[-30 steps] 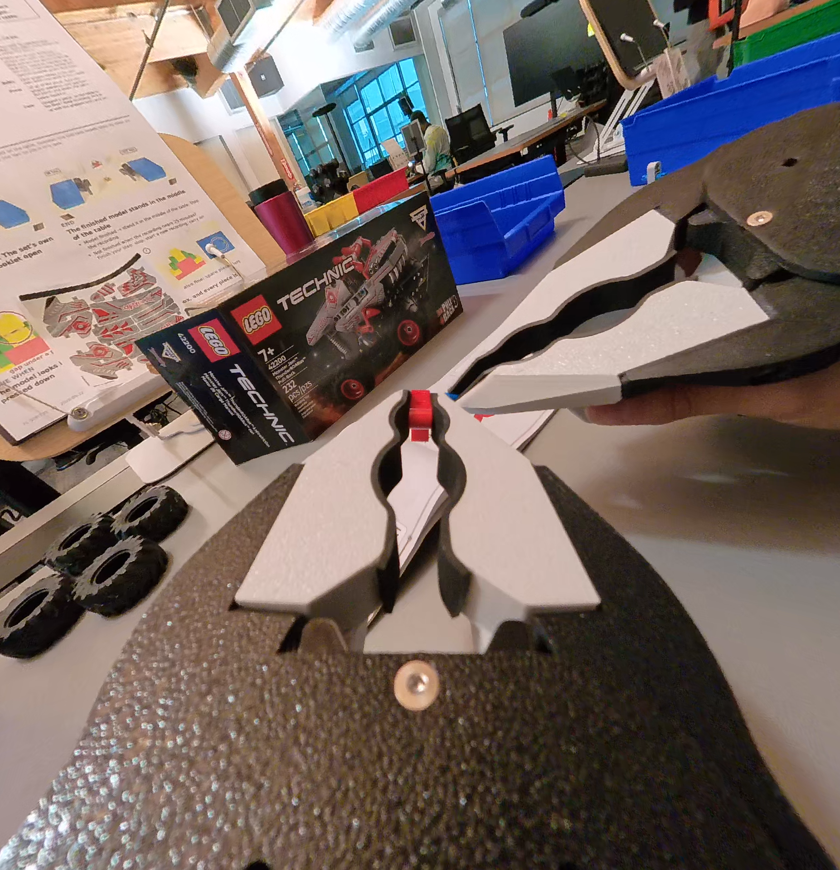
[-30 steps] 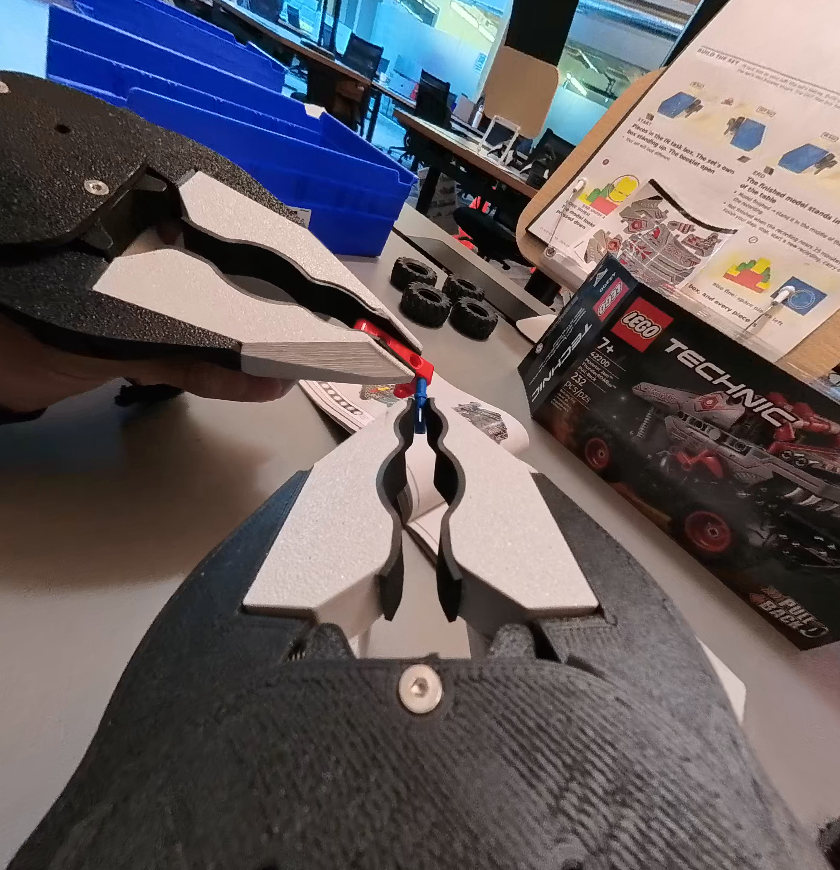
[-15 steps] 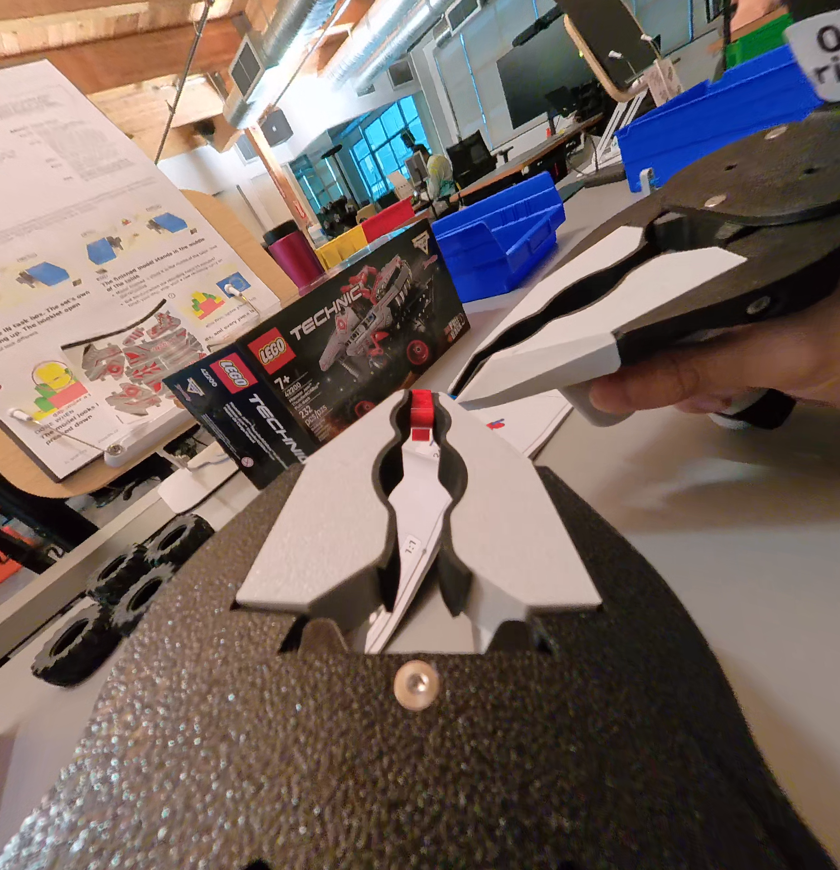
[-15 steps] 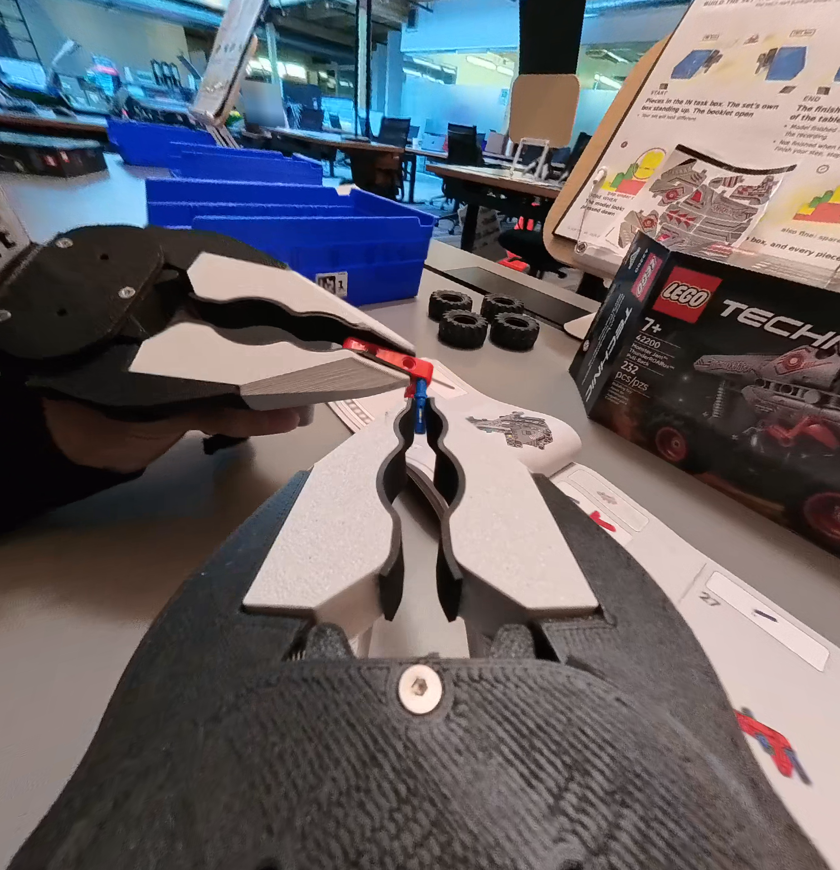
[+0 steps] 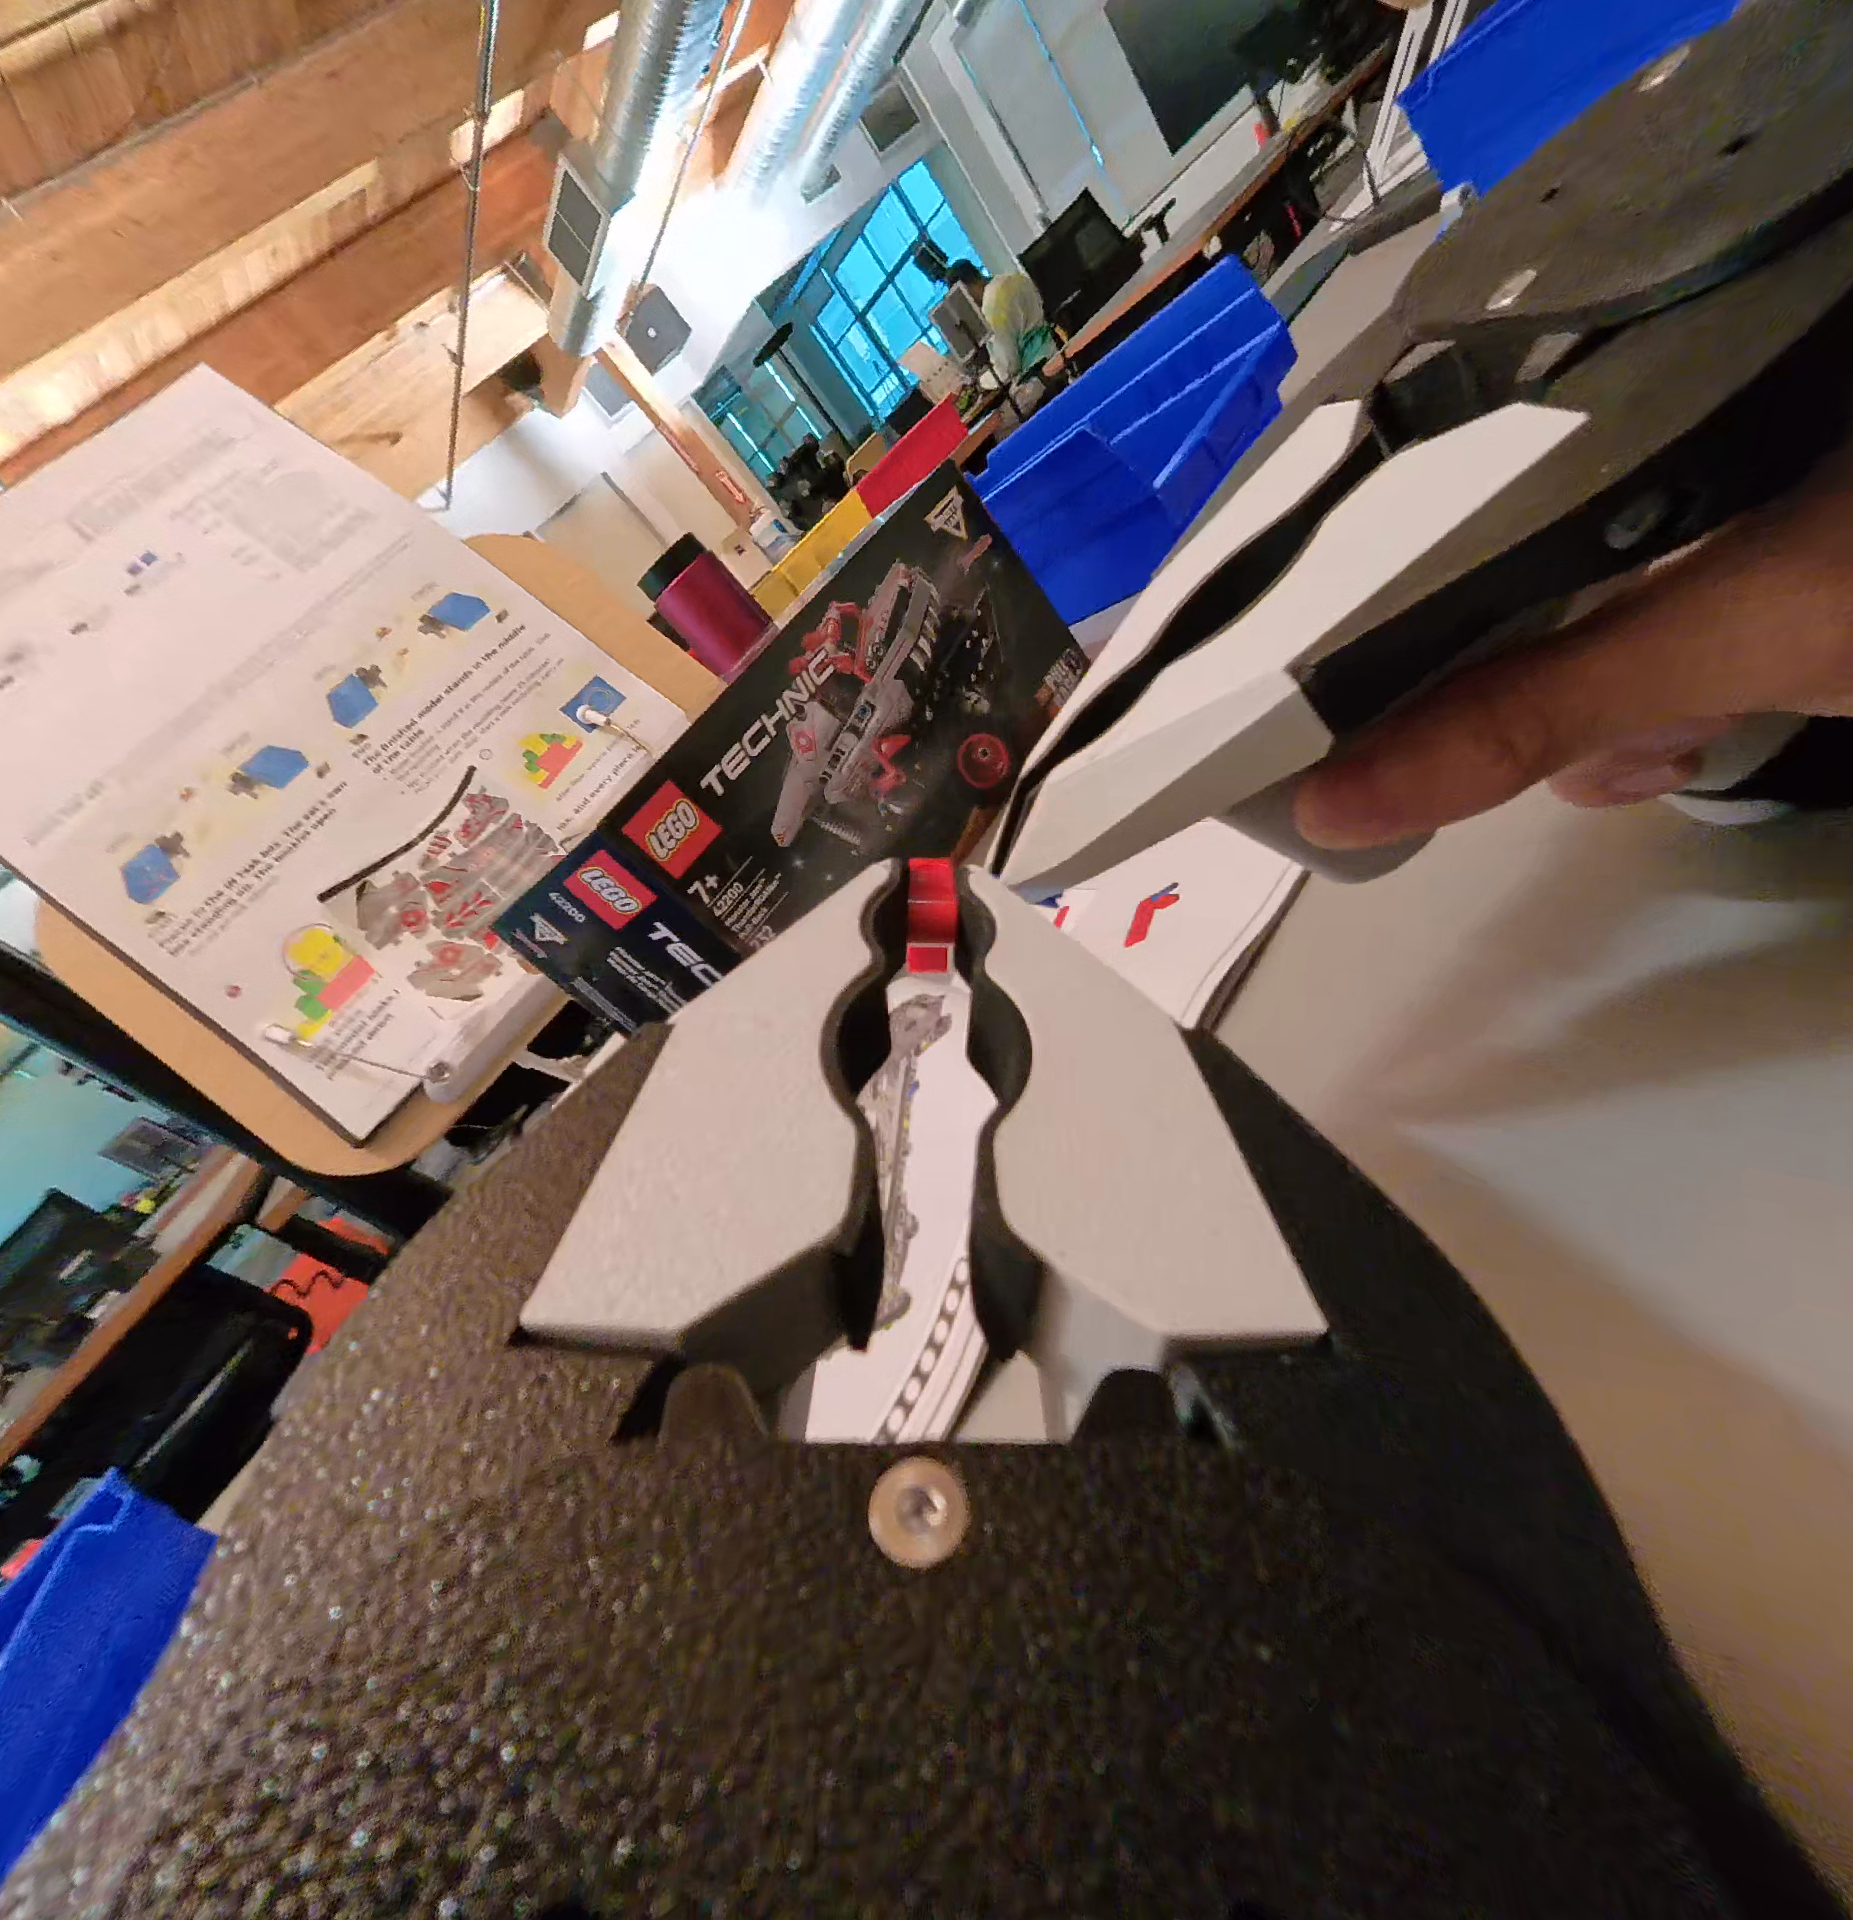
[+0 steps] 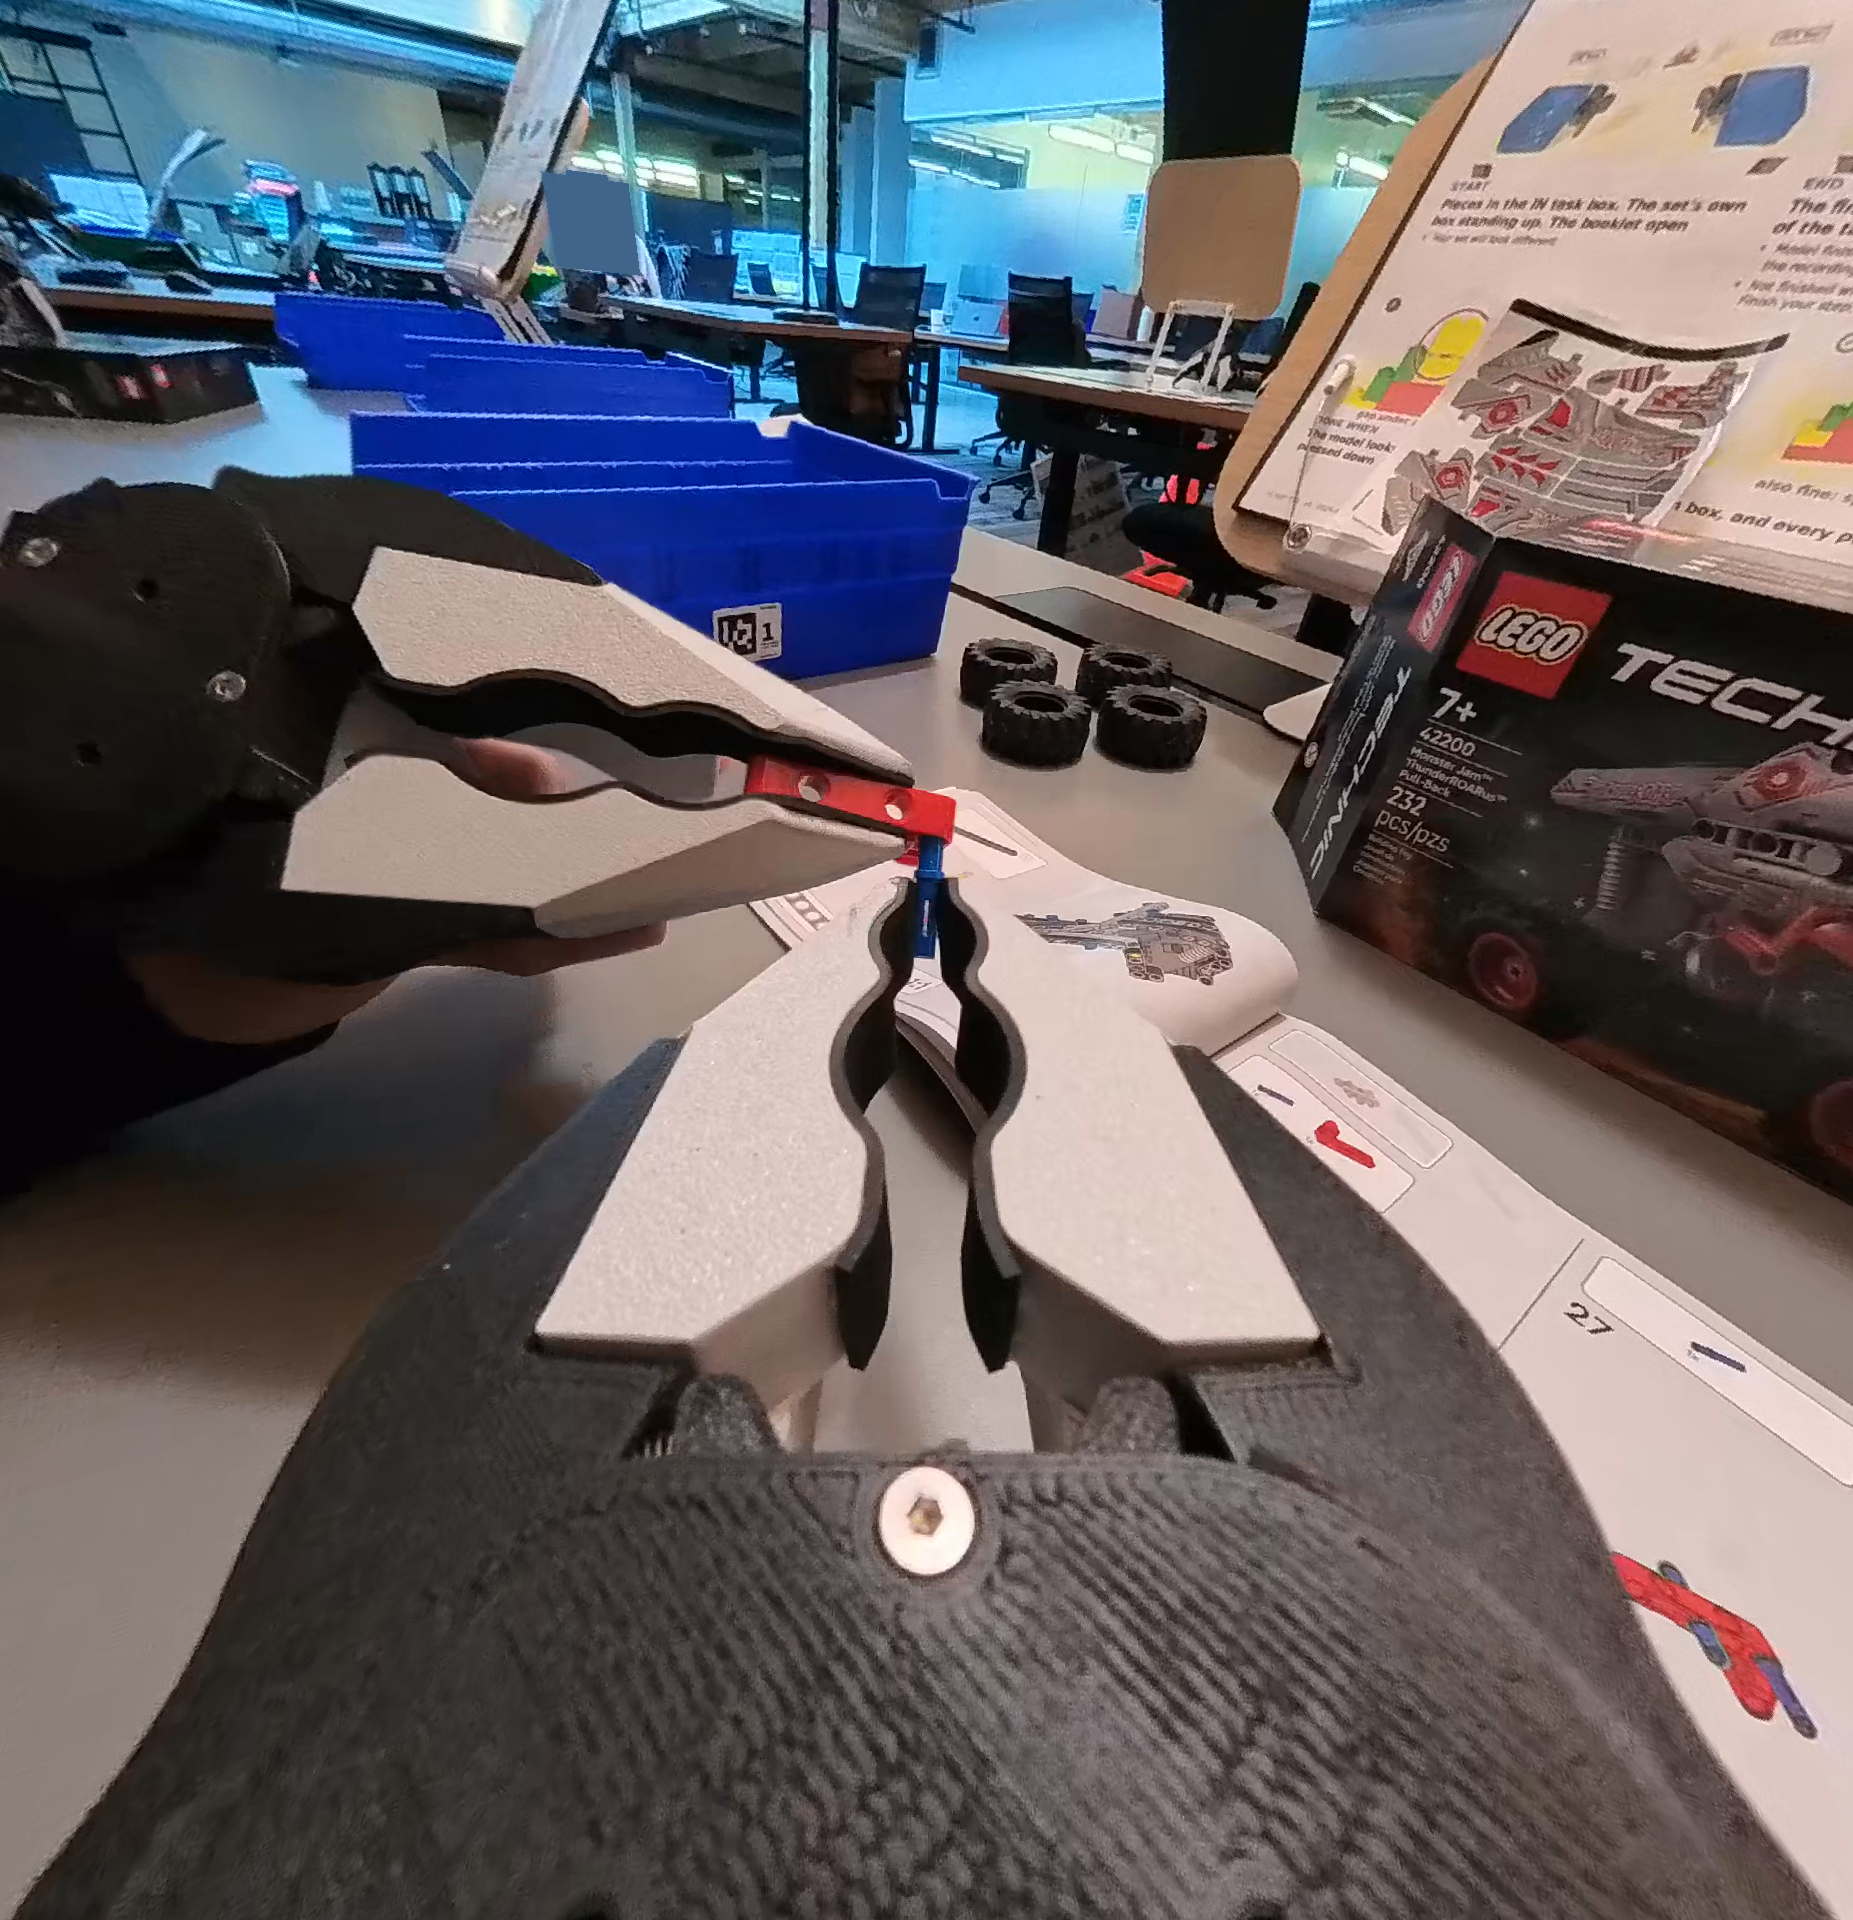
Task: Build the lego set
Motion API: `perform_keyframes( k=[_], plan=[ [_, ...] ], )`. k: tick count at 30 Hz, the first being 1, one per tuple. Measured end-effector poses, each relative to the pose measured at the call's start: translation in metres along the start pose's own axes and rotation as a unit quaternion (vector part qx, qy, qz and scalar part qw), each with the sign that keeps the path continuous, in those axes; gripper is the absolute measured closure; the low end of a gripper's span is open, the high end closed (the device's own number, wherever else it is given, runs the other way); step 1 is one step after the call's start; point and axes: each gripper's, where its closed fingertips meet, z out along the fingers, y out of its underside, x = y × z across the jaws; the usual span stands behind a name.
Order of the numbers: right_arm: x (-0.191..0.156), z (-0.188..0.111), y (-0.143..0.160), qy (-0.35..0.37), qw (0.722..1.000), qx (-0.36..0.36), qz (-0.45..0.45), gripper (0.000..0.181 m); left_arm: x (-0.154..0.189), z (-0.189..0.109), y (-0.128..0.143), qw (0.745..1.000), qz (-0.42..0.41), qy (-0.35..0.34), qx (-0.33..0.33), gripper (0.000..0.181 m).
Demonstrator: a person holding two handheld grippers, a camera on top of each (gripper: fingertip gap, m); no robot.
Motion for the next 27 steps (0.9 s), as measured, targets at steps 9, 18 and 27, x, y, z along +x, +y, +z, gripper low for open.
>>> perform_keyframes(
  k=[9, 18, 27],
  plan=[
    [-0.001, 0.003, 0.0, 0.0, 0.999, 0.004, -0.033, 0.179, -0.002, 0.001, 0.006, 0.999, -0.048, 0.01, -0.014, 0.176],
    [-0.002, 0.011, 0.001, -0.024, 0.998, 0.005, -0.063, 0.179, -0.007, -0.001, 0.012, 0.998, -0.054, 0.009, -0.018, 0.176],
    [-0.003, 0.015, 0.004, -0.054, 0.998, -0.011, -0.041, 0.18, -0.007, -0.002, 0.019, 0.996, -0.083, 0.028, -0.028, 0.176]
  ],
)
